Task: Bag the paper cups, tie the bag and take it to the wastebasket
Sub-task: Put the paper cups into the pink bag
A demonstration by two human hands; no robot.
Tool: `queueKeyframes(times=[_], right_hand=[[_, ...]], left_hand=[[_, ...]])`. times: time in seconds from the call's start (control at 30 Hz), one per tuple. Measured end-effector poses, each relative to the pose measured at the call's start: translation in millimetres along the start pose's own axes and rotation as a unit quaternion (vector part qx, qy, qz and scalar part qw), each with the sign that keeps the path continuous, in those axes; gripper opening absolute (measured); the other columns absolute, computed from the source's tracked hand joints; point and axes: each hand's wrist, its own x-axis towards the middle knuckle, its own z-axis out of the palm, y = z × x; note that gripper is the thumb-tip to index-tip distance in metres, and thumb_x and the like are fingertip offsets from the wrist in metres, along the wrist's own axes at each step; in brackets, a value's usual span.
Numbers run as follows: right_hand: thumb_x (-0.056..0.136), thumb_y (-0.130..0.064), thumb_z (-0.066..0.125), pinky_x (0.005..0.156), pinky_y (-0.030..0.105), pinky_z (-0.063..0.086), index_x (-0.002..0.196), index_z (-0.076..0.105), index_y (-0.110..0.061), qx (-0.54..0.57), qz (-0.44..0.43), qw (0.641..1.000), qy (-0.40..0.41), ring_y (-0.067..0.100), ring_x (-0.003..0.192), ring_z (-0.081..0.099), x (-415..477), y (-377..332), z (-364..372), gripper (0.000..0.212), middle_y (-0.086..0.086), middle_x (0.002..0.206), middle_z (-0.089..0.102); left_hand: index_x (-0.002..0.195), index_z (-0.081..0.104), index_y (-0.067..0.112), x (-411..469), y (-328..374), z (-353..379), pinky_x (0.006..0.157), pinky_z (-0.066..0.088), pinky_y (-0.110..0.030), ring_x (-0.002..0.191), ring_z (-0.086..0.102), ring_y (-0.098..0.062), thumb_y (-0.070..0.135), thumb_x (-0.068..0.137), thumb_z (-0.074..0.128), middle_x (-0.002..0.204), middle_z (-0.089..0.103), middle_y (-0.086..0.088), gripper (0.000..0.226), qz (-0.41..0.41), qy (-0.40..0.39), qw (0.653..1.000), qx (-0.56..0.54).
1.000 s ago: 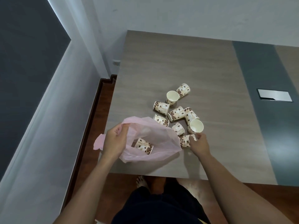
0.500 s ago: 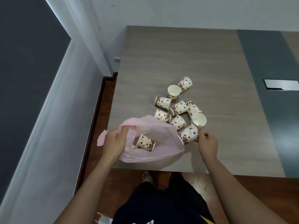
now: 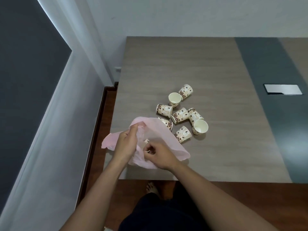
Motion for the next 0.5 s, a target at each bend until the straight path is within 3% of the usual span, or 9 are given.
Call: queueKeyframes(times=[0.07,0.1,0.17,0.23,0.33,0.43,0.5], right_hand=[[0.096,-0.014,0.073,0.078,0.028,0.045,0.097,0.07,-0.016,-0.037,-0.011,0.999,-0.022,0.009,0.078,0.059,8.3,-1.6,8.6,0.004,-0.001,0.097,0.066],[0.097,-0.014,0.072,0.079,0.024,0.046,0.107,0.073,-0.014,-0.049,-0.016,0.998,-0.023,0.01,0.082,0.061,12.9,0.7,10.8,0.01,-0.001,0.106,0.064],[0.102,-0.025,0.07,0.085,0.018,0.053,0.127,0.072,-0.014,-0.043,-0.015,0.999,-0.015,0.011,0.097,0.068,16.7,6.4,10.2,0.028,0.0,0.127,0.065],[0.105,-0.039,0.066,0.094,0.027,0.061,0.134,0.071,-0.018,-0.038,-0.005,0.999,0.025,0.008,0.106,0.072,16.0,12.8,1.9,0.036,-0.006,0.135,0.069],[0.108,-0.04,0.064,0.088,0.034,0.062,0.117,0.077,-0.02,-0.027,0.035,0.992,0.122,0.009,0.094,0.074,8.2,27.5,-26.4,0.026,-0.009,0.114,0.078],[0.108,-0.035,0.062,0.077,0.034,0.056,0.09,0.076,-0.022,-0.029,0.08,0.975,0.207,0.01,0.077,0.073,-3.0,55.0,-60.6,0.026,-0.01,0.086,0.077],[0.107,-0.033,0.061,0.075,0.034,0.052,0.087,0.074,-0.021,-0.036,0.115,0.958,0.26,0.013,0.079,0.071,-9.8,70.9,-83.0,0.026,-0.009,0.084,0.076]], left_hand=[[0.081,0.059,0.011,-3.7,3.4,1.0,0.066,0.039,-0.035,0.07,0.05,-0.017,0.054,0.111,0.051,0.072,0.045,-0.007,0.053,-0.001,0.001,1.0,-0.006],[0.08,0.061,0.008,-4.1,2.3,0.8,0.066,0.04,-0.034,0.07,0.05,-0.017,0.054,0.111,0.051,0.072,0.044,-0.007,0.056,-0.001,0.0,1.0,-0.007],[0.083,0.064,-0.002,-3.7,-1.4,-0.2,0.069,0.041,-0.035,0.073,0.052,-0.019,0.054,0.111,0.05,0.073,0.047,-0.009,0.065,0.002,-0.004,1.0,-0.011],[0.085,0.063,-0.007,-1.4,-6.4,-0.1,0.068,0.042,-0.035,0.074,0.053,-0.021,0.053,0.112,0.049,0.075,0.05,-0.01,0.067,0.003,-0.001,1.0,-0.014],[0.089,0.065,-0.008,-0.4,-11.5,5.8,0.065,0.04,-0.035,0.077,0.052,-0.023,0.05,0.114,0.047,0.079,0.053,-0.01,0.066,-0.004,0.012,1.0,-0.015],[0.094,0.067,0.01,1.8,-16.0,15.2,0.062,0.041,-0.029,0.079,0.053,-0.023,0.048,0.116,0.046,0.082,0.055,-0.011,0.048,0.002,0.013,1.0,-0.014],[0.098,0.067,0.013,3.1,-16.4,22.8,0.067,0.042,-0.034,0.081,0.056,-0.024,0.049,0.115,0.047,0.084,0.057,-0.013,0.045,0.002,0.01,1.0,-0.015]])
